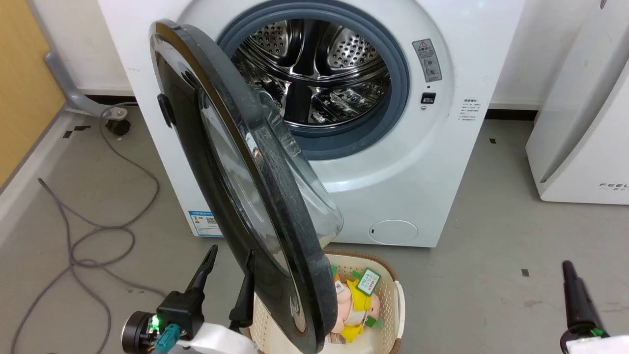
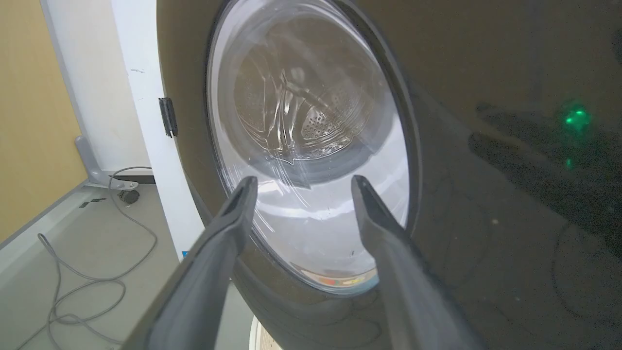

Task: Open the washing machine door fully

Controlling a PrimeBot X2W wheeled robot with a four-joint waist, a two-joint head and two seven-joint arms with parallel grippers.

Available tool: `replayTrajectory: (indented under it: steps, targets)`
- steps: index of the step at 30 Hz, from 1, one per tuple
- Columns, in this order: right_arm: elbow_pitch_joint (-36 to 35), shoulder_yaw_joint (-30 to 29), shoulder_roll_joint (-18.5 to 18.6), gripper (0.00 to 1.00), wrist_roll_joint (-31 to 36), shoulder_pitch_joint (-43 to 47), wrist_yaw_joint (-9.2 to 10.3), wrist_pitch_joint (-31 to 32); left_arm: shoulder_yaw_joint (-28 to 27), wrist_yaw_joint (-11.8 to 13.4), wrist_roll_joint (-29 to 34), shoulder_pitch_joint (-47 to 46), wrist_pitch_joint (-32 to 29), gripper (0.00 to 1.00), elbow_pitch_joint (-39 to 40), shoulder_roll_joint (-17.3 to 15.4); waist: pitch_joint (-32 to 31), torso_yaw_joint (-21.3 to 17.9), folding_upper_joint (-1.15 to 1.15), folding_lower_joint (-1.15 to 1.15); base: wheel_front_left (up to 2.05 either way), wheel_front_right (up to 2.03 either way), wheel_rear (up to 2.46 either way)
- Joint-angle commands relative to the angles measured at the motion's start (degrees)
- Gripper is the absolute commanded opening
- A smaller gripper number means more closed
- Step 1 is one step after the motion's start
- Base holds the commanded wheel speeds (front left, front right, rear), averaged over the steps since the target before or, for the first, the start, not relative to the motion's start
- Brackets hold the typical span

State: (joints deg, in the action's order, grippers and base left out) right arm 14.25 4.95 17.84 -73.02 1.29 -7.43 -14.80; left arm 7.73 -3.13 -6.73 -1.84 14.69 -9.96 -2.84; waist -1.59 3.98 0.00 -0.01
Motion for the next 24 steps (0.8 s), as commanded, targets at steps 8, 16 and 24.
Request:
replayTrajectory:
  steps: [8, 16, 24]
  targets:
    - [-12.29, -14.60, -12.88, 1.00, 43.26, 4.71, -0.06, 0.38, -1.13, 0.27, -0.14, 1.12, 0.30, 1.00, -0.02, -0.14, 0.05, -0.09, 0.00, 0.01, 0.00, 0.00, 0.00]
    - [-21.61, -12.34, -14.92, 1.00, 63.22, 9.44, -0.06, 9.74, -2.02, 0.34, 0.16, 1.18, 0.30, 1.00, 0.10, -0.27, 0.46, -0.52, 0.00, 0.01, 0.00, 0.00, 0.00]
    - [-20.52, -11.32, -14.95, 1.00, 62.45, 10.37, -0.06, 10.05, -2.01, 0.01, 0.42, 1.05, 0.30, 1.00, -1.06, -0.48, 0.99, -0.63, 0.00, 0.01, 0.00, 0.00, 0.00]
